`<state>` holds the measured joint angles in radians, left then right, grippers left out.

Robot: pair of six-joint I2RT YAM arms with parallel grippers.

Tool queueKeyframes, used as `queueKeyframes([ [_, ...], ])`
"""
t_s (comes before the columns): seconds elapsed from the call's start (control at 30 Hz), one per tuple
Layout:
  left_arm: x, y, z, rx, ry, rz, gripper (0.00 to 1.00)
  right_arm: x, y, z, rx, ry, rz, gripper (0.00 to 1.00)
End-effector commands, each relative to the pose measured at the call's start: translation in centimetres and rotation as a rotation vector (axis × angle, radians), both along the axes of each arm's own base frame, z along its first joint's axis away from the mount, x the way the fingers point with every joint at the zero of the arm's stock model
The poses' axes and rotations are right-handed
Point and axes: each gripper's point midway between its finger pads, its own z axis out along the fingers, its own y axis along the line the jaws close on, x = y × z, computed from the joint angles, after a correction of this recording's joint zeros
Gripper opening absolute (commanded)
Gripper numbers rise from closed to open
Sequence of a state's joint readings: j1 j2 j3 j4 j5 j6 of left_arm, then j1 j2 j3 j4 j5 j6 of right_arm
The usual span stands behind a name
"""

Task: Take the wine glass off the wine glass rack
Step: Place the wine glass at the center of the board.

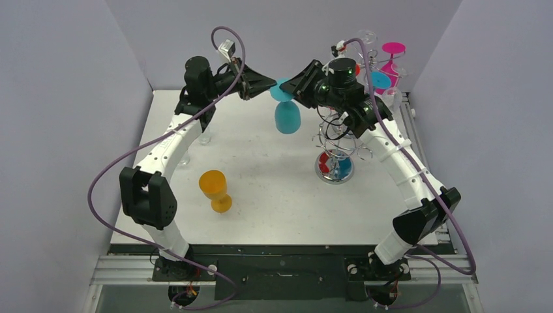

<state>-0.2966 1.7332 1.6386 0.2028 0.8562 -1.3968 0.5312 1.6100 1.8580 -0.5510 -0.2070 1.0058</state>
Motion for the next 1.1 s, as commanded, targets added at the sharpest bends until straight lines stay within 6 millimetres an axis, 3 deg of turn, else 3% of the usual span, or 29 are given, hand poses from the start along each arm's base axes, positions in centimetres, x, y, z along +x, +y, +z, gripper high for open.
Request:
queueKeyframes([
  [0.0, -2.2, 0.6, 3.3, -0.044, -0.115, -0.023, 0.00, -0.4, 1.1, 2.6, 0.142, -0.043, 0.030, 0.19],
  [0.13, -2.2, 0.7, 3.4, -0.053, -0.119, -0.022, 0.00, -0.8, 1.2, 2.3, 0.193, -0.029, 0.040, 0.00],
  [0.27, -2.2, 1.2, 3.9, -0.059, -0.144, -0.016, 0.00, -0.7, 0.8, 3.3, 0.296, -0.028, 0.045, 0.00],
  [0.3, -2.1, 1.5, 4.1, -0.061, -0.151, -0.007, 0.10, -0.5, 0.5, 3.7, 0.326, -0.029, 0.051, 0.00],
  [0.33, -2.0, 2.0, 4.4, -0.066, -0.165, 0.003, 0.30, -0.4, 0.5, 4.6, 0.384, -0.038, 0.052, 0.00],
  [0.37, -2.0, 2.3, 4.5, -0.068, -0.171, 0.011, 0.38, -0.2, 0.3, 5.2, 0.411, -0.041, 0.055, 0.00],
  [0.4, -1.9, 2.9, 4.7, -0.070, -0.186, 0.024, 0.52, -0.1, 0.3, 6.4, 0.463, -0.052, 0.058, 0.00],
  [0.47, -2.0, 4.1, 5.0, -0.071, -0.207, 0.049, 0.70, -0.1, 0.0, 8.4, 0.542, -0.075, 0.065, 0.00],
  [0.53, -2.2, 5.1, 5.1, -0.073, -0.228, 0.069, 0.80, 0.0, -0.2, 10.2, 0.618, -0.093, 0.064, 0.00],
  [0.7, -3.2, 6.2, 4.0, -0.073, -0.268, 0.076, 0.85, -0.3, -1.1, 14.3, 0.819, -0.125, 0.065, 0.00],
  [0.87, -3.9, 7.1, 2.3, -0.064, -0.280, 0.083, 0.89, -0.5, -2.5, 16.0, 0.896, -0.142, 0.002, 0.00],
  [1.07, -4.8, 7.3, 2.7, -0.133, -0.329, 0.066, 0.92, -1.4, -3.2, 17.5, 1.032, -0.150, 0.009, 0.00],
])
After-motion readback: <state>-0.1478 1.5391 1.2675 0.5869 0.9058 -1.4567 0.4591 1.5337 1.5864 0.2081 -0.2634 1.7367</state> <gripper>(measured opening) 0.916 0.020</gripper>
